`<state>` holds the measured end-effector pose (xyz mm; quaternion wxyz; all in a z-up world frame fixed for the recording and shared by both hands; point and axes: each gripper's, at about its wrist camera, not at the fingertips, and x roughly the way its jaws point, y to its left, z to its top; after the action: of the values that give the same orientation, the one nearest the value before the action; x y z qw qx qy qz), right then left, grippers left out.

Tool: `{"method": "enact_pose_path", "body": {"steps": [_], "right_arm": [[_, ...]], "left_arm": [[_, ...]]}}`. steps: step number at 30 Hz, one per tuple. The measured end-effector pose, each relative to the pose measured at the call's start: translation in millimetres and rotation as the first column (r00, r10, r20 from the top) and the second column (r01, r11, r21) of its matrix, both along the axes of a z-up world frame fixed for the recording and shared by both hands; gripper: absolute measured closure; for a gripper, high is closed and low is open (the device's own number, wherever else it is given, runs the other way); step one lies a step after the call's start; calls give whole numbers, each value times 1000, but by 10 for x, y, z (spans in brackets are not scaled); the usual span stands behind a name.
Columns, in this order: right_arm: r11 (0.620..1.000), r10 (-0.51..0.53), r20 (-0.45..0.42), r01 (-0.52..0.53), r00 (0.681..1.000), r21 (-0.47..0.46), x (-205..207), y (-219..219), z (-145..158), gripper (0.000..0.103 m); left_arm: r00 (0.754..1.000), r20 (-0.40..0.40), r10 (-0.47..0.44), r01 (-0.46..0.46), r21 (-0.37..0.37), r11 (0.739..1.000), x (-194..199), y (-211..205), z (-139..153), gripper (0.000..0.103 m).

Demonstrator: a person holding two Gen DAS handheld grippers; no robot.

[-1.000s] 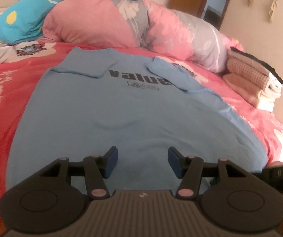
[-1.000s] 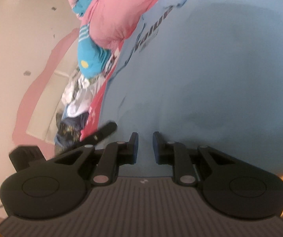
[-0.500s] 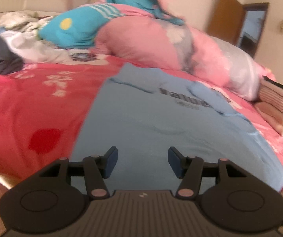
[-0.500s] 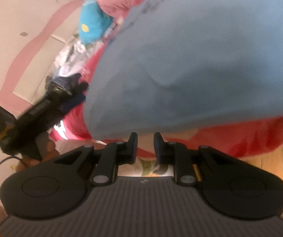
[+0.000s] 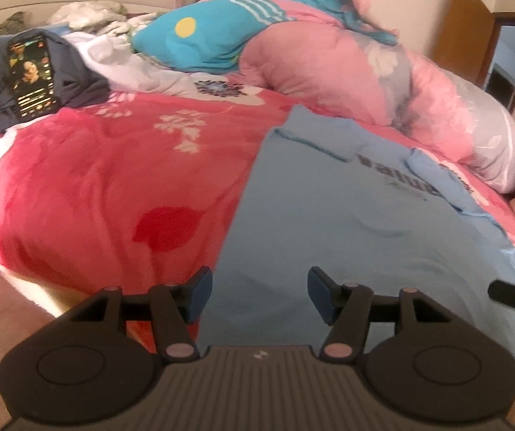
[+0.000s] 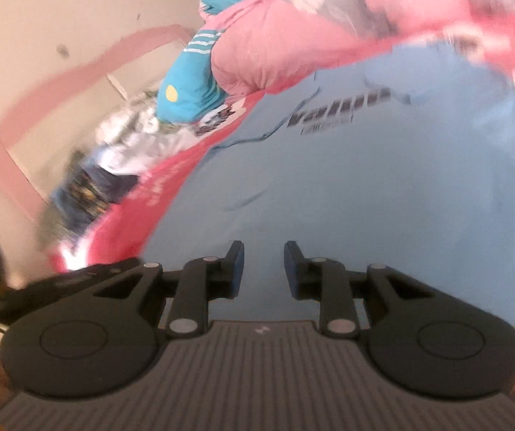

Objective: Fold clothes

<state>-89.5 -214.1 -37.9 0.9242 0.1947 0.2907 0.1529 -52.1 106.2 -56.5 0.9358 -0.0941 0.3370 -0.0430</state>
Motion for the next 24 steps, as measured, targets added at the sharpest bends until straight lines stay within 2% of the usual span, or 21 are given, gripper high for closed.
{"method": "enact_pose_path", "body": {"steps": [3,6,10,15,24], "right_arm": [[980,-19,62,31,998,-197,50,165,18,79],[960,-34,93,58,995,-275,118,240,-34,77],[955,-70,81,90,994,-284,201,212,-161,76],[966,-77,68,91,995,-242,236,138,-269,75],[968,-65,73,81,995,-238,236,144,-299,71]], "left_arm": [[1000,-8,15,-15,13,1000,10,39,-36,43],[1000,-13,14,-13,31,999,-9,70,-67,43],[1000,-16,-9,10,52,999,-47,110,-129,43],[998,-35,-54,55,52,997,-62,163,-227,47],[993,-72,-95,92,-45,995,-54,327,-351,58]]}}
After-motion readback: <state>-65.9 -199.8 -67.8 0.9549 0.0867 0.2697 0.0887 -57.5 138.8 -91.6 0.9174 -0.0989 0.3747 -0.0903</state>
